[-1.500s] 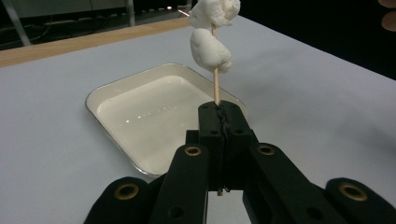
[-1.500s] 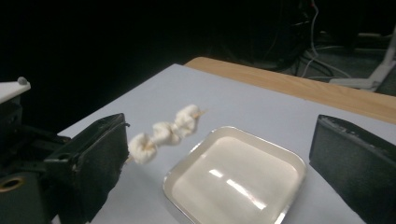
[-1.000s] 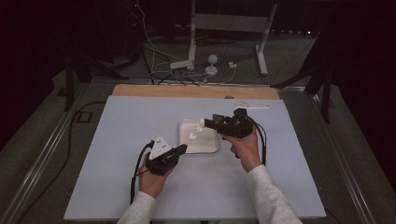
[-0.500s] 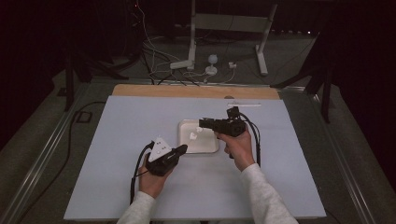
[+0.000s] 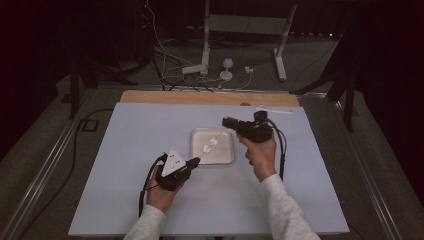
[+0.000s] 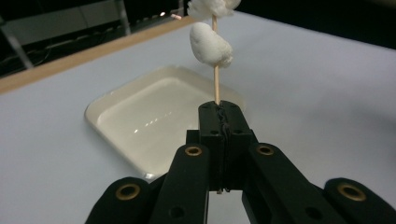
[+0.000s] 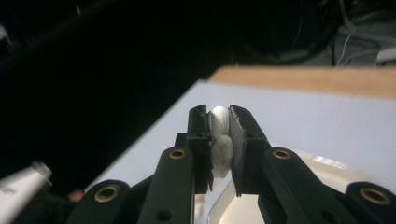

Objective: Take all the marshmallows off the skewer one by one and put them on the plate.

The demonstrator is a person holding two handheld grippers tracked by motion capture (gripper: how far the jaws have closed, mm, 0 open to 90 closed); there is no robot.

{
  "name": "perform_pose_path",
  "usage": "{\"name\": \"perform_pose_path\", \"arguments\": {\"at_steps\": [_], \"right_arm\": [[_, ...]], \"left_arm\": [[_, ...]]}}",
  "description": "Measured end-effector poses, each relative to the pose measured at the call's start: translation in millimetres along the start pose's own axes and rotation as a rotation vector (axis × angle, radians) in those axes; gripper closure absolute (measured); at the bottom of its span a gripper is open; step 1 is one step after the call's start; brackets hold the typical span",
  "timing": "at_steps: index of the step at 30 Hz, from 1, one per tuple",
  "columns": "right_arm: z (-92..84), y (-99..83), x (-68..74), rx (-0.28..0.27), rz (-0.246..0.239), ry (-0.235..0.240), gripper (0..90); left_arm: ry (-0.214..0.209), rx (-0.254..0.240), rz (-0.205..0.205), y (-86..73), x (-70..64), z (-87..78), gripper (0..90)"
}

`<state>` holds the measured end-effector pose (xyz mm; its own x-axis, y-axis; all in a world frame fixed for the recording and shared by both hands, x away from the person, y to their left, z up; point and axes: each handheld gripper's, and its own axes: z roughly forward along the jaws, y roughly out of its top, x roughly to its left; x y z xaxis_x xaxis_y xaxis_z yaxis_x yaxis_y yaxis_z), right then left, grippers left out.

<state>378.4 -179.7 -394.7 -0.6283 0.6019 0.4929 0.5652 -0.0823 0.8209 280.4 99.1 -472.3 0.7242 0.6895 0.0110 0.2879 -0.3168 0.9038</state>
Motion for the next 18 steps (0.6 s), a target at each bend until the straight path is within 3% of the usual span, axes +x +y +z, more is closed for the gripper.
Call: {"name": "perform_pose_path", "arguments": {"at_steps": [2, 6, 18], "right_arm": [[-5.9, 4.1, -2.5, -0.016, 0.000, -0.003, 80.3], [-17.1, 8.3, -6.7, 0.028, -0.048, -0.036, 79.0], [15.8, -19.8, -13.3, 0.143, -0.109, -0.119, 78.0]], "left_arm": [[-0.001, 0.000, -0.028, -3.0, 3.0, -0.4, 90.0], [0.004, -0.023, -0.056, -0.5, 5.5, -2.1, 90.0], [0.017, -0.039, -0.131, -1.3, 13.7, -5.7, 90.0]]}}
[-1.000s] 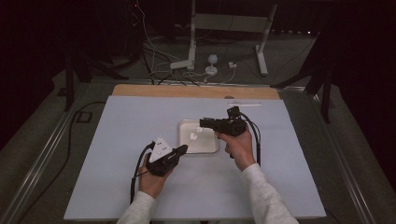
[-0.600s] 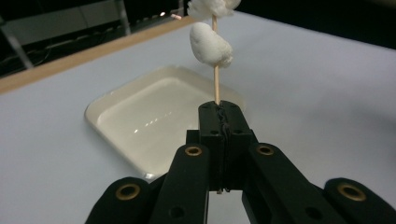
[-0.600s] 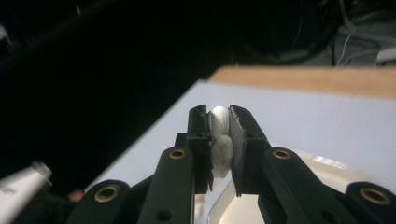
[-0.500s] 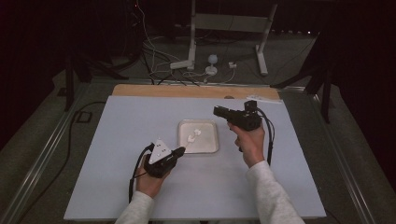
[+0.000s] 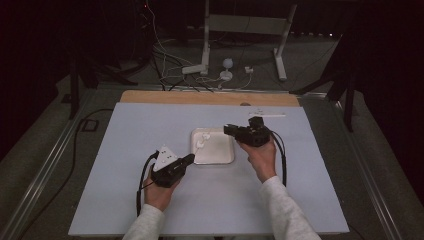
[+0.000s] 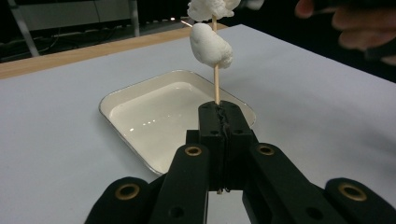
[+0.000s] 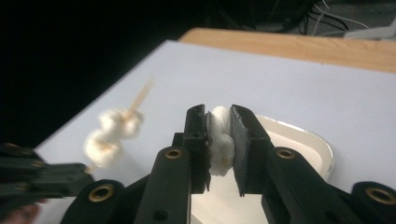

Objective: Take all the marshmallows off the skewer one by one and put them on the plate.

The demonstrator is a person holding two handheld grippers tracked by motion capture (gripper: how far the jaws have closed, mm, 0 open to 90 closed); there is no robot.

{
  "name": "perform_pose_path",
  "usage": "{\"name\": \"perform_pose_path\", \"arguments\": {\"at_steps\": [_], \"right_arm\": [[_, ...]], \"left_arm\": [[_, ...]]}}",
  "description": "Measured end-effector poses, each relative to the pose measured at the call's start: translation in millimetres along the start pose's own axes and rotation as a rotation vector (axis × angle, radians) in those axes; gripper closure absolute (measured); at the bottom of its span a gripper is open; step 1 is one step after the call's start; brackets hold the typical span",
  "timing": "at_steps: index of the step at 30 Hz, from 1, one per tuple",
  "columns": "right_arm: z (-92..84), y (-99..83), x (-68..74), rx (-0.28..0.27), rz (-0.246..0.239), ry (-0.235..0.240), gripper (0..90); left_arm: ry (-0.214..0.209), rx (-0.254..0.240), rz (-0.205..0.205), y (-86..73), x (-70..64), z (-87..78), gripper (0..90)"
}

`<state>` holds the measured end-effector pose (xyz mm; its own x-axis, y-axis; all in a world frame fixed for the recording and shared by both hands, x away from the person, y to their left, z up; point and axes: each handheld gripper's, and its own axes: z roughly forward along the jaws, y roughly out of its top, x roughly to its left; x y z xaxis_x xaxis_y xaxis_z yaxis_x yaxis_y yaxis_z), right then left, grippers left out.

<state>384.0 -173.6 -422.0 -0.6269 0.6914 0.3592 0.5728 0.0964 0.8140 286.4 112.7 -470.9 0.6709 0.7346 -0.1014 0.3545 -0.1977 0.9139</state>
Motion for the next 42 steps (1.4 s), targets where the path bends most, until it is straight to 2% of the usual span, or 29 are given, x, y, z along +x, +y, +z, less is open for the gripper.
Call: {"name": "perform_pose_path", "arguments": {"at_steps": [3, 6, 7, 8, 10, 12, 14, 16, 18, 26, 30, 32, 33, 36, 42], "right_arm": [[17.0, -6.2, 0.4, 0.051, -0.019, -0.038, 77.7], [24.2, -8.6, -0.4, 0.069, -0.027, -0.058, 75.6], [27.2, -9.4, -1.4, 0.077, -0.025, -0.070, 69.0], [33.0, -10.5, -4.8, 0.090, -0.019, -0.107, 53.3], [36.0, -11.7, -7.8, 0.099, -0.013, -0.117, 44.1], [36.4, -12.1, -9.0, 0.104, -0.005, -0.109, 40.6], [33.6, -12.4, -10.0, 0.103, 0.023, -0.085, 29.5], [32.0, -11.9, -9.4, 0.101, 0.029, -0.071, 27.5], [26.7, -10.0, -5.8, 0.091, 0.030, -0.033, 22.7], [14.2, -6.5, 7.9, 0.058, 0.029, 0.085, 20.5], [13.9, -5.9, 15.1, 0.058, 0.015, 0.112, 23.4], [16.2, -6.2, 22.7, 0.072, 0.004, 0.146, 30.6], [16.2, -6.2, 22.7, 0.072, 0.004, 0.146, 30.6], [22.4, -8.2, 30.3, 0.100, -0.006, 0.183, 40.4], [33.0, -10.3, 34.7, 0.119, 0.013, 0.205, 48.5]], "left_arm": [[0.001, -0.001, -0.011, 0.0, 0.6, 0.1, 90.0], [0.000, 0.002, -0.015, -0.3, 1.4, 0.4, 90.0], [0.002, 0.004, -0.017, -0.5, 1.9, 0.7, 90.0], [0.006, 0.008, -0.021, -1.1, 2.9, 1.2, 90.0], [0.008, 0.010, -0.023, -1.3, 3.7, 1.3, 90.0], [0.013, 0.011, -0.028, -1.7, 4.9, 1.2, 90.0], [0.015, 0.011, -0.032, -1.7, 5.9, 1.0, 90.0], [0.016, 0.011, -0.034, -1.8, 6.4, 1.0, 90.0], [0.017, 0.010, -0.036, -1.8, 6.2, 1.3, 90.0], [0.021, 0.017, -0.034, -2.4, 6.2, 2.6, 90.0], [0.025, 0.018, -0.034, -2.5, 6.2, 2.9, 90.0], [0.027, 0.018, -0.036, -2.7, 6.2, 3.0, 90.0], [0.027, 0.018, -0.036, -2.7, 6.2, 3.0, 90.0], [0.026, 0.021, -0.029, -2.7, 5.2, 3.3, 90.0], [0.019, 0.028, -0.008, -2.7, 0.2, 6.0, 90.0]]}}
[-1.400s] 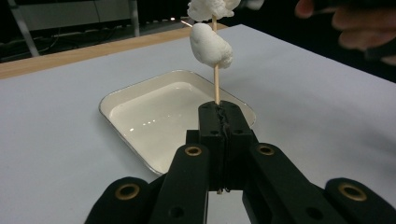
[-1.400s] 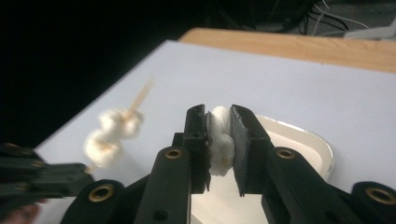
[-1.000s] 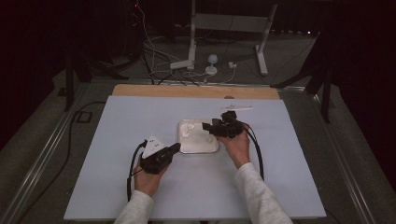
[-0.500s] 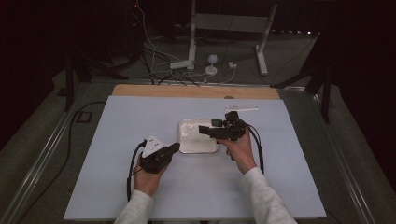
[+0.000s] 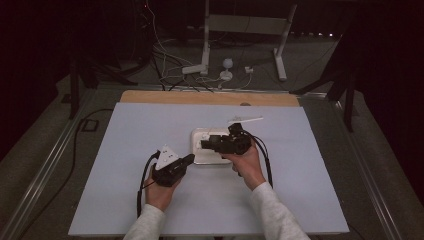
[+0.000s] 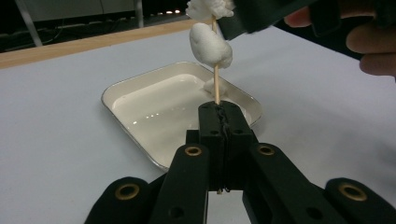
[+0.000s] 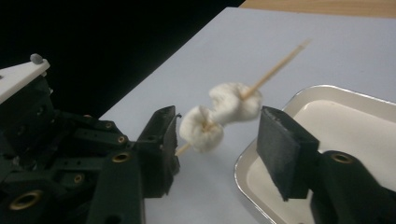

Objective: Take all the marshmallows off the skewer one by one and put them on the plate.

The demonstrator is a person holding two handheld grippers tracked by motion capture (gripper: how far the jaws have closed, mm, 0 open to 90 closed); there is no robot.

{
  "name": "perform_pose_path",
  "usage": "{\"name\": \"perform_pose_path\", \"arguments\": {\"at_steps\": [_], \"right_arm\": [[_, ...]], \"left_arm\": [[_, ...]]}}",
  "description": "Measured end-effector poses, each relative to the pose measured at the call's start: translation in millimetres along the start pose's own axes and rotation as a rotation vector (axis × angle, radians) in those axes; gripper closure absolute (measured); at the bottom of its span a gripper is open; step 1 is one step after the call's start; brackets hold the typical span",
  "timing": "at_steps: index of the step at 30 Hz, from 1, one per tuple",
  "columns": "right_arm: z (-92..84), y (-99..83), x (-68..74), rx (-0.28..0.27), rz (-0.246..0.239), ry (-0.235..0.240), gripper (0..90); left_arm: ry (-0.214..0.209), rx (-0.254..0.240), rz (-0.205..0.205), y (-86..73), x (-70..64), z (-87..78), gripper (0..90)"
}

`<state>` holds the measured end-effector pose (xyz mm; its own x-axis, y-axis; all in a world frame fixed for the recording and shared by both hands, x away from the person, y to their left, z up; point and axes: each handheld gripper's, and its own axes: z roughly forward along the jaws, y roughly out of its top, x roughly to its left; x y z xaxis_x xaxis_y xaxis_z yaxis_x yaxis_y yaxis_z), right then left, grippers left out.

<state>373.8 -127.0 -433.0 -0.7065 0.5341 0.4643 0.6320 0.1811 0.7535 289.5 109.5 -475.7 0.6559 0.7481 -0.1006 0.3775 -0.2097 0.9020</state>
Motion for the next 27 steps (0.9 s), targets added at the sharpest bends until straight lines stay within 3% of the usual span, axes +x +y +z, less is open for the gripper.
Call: {"name": "perform_pose_path", "arguments": {"at_steps": [6, 11, 18, 27], "right_arm": [[2.7, 0.2, -2.4, -0.025, 0.038, 0.009, 54.9], [1.3, 1.6, -3.5, -0.044, 0.063, 0.037, 66.6], [0.6, 1.2, -4.9, -0.033, 0.074, 0.051, 72.0], [-8.0, 4.0, -3.4, -0.077, 0.069, 0.039, 75.6]], "left_arm": [[-0.012, 0.005, 0.021, 0.1, -3.0, 0.8, 90.0], [-0.021, 0.010, 0.035, -0.2, -5.5, 2.7, 90.0], [-0.023, 0.009, 0.046, 0.0, -6.2, 2.3, 90.0], [-0.016, 0.003, 0.096, 1.3, -8.1, 0.5, 90.0]]}}
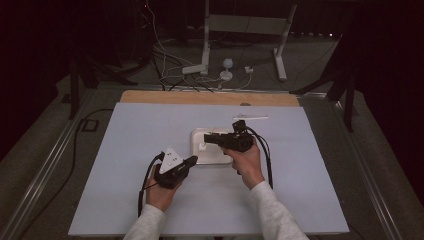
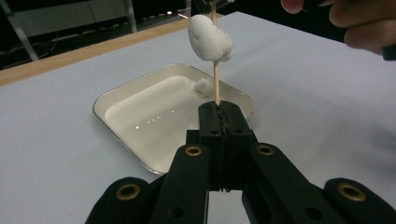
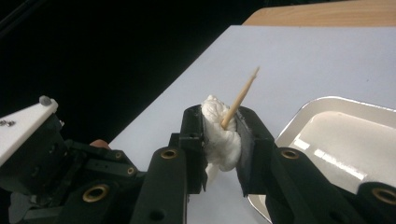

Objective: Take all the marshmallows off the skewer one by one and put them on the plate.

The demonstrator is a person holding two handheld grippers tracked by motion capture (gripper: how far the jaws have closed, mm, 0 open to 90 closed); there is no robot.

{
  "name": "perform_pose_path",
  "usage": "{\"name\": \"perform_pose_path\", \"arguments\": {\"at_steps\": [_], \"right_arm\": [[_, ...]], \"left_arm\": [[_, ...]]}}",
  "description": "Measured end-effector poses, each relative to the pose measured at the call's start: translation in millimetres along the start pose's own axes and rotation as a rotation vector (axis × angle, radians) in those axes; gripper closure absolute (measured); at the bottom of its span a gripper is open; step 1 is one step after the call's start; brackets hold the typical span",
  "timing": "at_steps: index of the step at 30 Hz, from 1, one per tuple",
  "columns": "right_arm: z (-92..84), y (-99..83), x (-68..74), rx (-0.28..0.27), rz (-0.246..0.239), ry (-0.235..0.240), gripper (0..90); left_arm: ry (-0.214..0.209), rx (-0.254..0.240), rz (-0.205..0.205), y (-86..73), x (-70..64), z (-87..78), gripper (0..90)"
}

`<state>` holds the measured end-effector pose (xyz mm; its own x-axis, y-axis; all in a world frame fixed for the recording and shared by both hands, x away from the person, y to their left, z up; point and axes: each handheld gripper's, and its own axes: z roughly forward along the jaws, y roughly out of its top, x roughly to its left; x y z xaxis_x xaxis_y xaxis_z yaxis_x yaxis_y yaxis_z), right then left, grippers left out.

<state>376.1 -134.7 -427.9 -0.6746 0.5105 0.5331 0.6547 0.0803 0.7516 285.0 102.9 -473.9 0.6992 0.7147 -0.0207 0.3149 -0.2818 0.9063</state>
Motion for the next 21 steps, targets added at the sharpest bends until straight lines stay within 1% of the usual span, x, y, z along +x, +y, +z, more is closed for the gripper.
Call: {"name": "perform_pose_path", "arguments": {"at_steps": [3, 6, 7, 8, 9, 10, 11, 12, 13, 14, 15, 16, 17, 19, 21], "right_arm": [[-3.5, 2.4, -1.5, -0.014, 0.018, 0.014, 76.2], [-5.0, 3.4, -1.9, -0.019, 0.019, 0.010, 76.6], [-9.1, 4.7, -2.4, -0.055, 0.026, -0.002, 77.2], [-9.1, 4.7, -2.4, -0.055, 0.026, -0.002, 77.2], [-19.5, 9.6, -7.9, -0.112, 0.075, 0.017, 77.7], [-26.3, 12.5, -9.6, -0.142, 0.071, -0.002, 77.8], [-34.1, 15.8, -11.3, -0.168, 0.072, -0.010, 78.0], [-34.1, 15.8, -11.3, -0.168, 0.072, -0.010, 78.0], [-41.9, 19.6, -12.8, -0.187, 0.074, -0.009, 78.0], [-48.7, 23.0, -13.2, -0.194, 0.063, -0.022, 77.9], [-54.0, 25.8, -12.2, -0.189, 0.040, -0.045, 77.8], [-60.2, 29.0, -10.2, -0.174, 0.003, -0.079, 77.6], [-60.2, 29.0, -10.2, -0.174, 0.003, -0.079, 77.6], [-61.4, 29.9, -9.0, -0.163, -0.019, -0.097, 77.2], [-57.9, 28.1, -9.4, -0.147, -0.032, -0.113, 76.8]], "left_arm": [[0.004, -0.005, 0.010, -0.2, 0.1, -0.4, 90.0], [0.010, -0.002, 0.027, -0.5, -0.3, -0.3, 90.0], [0.021, 0.018, 0.039, -1.1, -0.9, 0.4, 90.0], [0.027, 0.029, 0.056, -3.5, -1.4, 1.4, 90.0], [0.029, 0.035, 0.050, -4.9, -0.7, 1.6, 90.0], [0.032, 0.048, 0.053, -6.0, -0.6, 2.5, 90.0], [0.035, 0.058, 0.058, -7.3, -0.5, 3.4, 90.0], [0.037, 0.056, 0.052, -8.3, -0.2, 3.9, 90.0], [0.034, 0.055, 0.045, -8.3, 0.5, 4.1, 90.0], [0.033, 0.049, 0.037, -7.9, 1.1, 4.0, 90.0], [0.030, 0.042, 0.027, -7.5, 1.7, 3.9, 90.0], [0.029, 0.038, 0.017, -7.2, 2.2, 3.7, 90.0], [0.030, 0.036, 0.010, -7.0, 2.8, 3.5, 90.0], [0.026, 0.029, -0.007, -7.0, 4.1, 2.9, 90.0], [0.022, 0.021, -0.019, -6.8, 5.4, 2.0, 90.0]]}}
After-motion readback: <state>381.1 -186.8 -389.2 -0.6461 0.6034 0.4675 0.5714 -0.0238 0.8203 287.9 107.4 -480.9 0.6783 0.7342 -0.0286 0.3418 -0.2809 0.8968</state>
